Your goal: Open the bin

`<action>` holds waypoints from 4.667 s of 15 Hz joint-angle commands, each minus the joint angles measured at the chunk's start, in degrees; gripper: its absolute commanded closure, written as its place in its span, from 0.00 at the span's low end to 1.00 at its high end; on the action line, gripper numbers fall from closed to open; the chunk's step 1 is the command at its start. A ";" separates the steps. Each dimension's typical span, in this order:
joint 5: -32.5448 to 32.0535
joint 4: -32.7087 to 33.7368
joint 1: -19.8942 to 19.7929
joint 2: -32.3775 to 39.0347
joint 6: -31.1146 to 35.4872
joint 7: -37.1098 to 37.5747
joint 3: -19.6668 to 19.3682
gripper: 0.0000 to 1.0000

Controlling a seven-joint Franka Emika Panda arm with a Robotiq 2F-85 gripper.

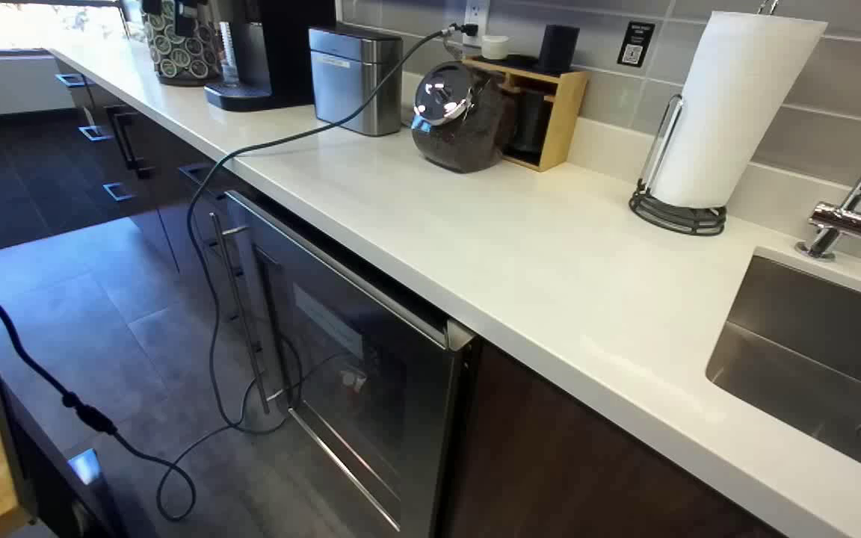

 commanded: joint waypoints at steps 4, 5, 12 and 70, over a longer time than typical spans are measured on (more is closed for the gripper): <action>0.16 0.10 -0.80 0.05 -0.13 -0.16 0.71 0.00; 0.16 0.10 -0.79 0.05 -0.13 -0.16 0.71 0.00; 0.16 0.10 -0.80 0.05 -0.13 -0.16 0.71 0.00; 8.64 24.26 9.05 30.31 51.71 68.19 12.51 0.00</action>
